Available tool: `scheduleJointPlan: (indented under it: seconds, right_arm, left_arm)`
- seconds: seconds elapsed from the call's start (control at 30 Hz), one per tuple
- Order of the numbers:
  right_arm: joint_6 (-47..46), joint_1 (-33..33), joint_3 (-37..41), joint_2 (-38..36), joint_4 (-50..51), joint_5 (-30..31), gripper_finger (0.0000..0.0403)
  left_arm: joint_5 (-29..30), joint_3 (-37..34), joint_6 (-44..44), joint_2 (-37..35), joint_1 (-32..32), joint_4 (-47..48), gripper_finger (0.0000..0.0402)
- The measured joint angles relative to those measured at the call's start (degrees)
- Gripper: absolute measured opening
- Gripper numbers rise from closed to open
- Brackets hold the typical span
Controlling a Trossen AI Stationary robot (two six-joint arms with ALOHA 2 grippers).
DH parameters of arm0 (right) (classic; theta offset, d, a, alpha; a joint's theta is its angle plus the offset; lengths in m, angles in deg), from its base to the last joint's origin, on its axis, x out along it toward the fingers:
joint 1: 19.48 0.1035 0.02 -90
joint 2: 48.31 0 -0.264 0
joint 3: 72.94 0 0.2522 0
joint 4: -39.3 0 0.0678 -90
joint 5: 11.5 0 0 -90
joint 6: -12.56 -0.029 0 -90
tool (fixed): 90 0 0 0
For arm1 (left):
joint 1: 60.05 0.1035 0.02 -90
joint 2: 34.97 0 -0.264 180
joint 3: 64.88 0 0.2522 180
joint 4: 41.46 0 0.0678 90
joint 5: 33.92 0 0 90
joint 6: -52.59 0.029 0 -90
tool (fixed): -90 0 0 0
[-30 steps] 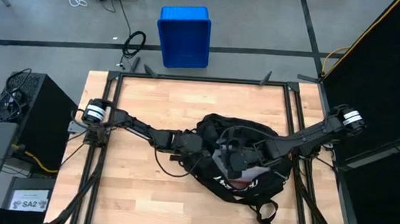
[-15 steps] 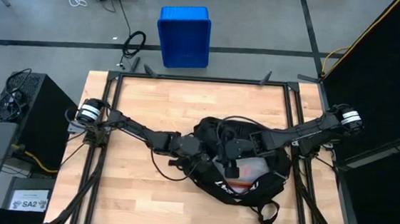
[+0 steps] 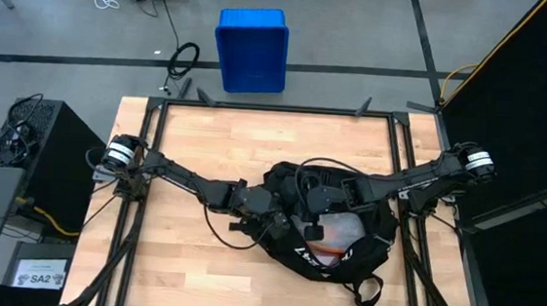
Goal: Unpack backpack
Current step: Remove the zip bag from the backpack
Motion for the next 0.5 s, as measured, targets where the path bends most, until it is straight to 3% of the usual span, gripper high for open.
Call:
scheduleJointPlan:
  seconds: [0.5]
  right_arm:
    - [15.43,1.14,-18.33,0.21,6.58,12.30,0.0069]
  left_arm:
    - [9.75,0.42,9.23,-11.63,-2.91,1.41,0.0001]
